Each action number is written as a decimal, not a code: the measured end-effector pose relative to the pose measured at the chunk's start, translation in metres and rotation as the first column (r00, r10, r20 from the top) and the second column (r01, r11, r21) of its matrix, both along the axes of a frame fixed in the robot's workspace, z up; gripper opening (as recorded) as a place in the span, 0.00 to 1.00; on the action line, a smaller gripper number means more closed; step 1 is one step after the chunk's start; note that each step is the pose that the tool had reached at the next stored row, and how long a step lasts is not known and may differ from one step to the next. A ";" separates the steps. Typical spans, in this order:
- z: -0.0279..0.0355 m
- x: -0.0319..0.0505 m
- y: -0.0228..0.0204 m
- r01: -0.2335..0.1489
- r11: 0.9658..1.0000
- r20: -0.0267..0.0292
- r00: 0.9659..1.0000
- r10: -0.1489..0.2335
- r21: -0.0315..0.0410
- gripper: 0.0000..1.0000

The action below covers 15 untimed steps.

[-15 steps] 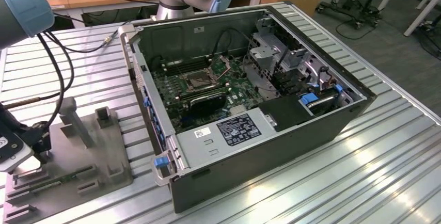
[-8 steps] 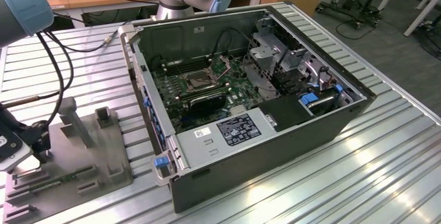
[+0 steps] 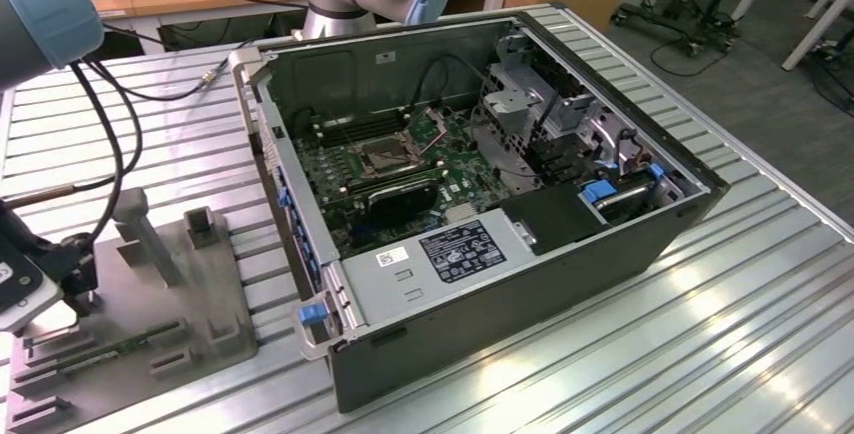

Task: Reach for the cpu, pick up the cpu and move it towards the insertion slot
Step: 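Pick up the cpu and move it towards the insertion slot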

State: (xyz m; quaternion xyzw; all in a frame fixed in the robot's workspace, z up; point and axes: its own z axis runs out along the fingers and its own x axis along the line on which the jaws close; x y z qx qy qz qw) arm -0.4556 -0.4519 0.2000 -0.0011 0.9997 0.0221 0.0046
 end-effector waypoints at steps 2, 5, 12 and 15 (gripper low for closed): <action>0.0012 0.0000 0.0000 0.000 1.000 0.000 1.000 0.000 0.000 0.55; 0.0036 0.0000 0.0000 0.000 1.000 0.000 1.000 0.000 0.001 0.55; 0.0077 0.0000 0.0000 0.000 1.000 0.000 1.000 0.000 0.001 0.55; 0.0094 0.0000 0.0000 0.000 1.000 0.000 1.000 0.000 0.001 0.55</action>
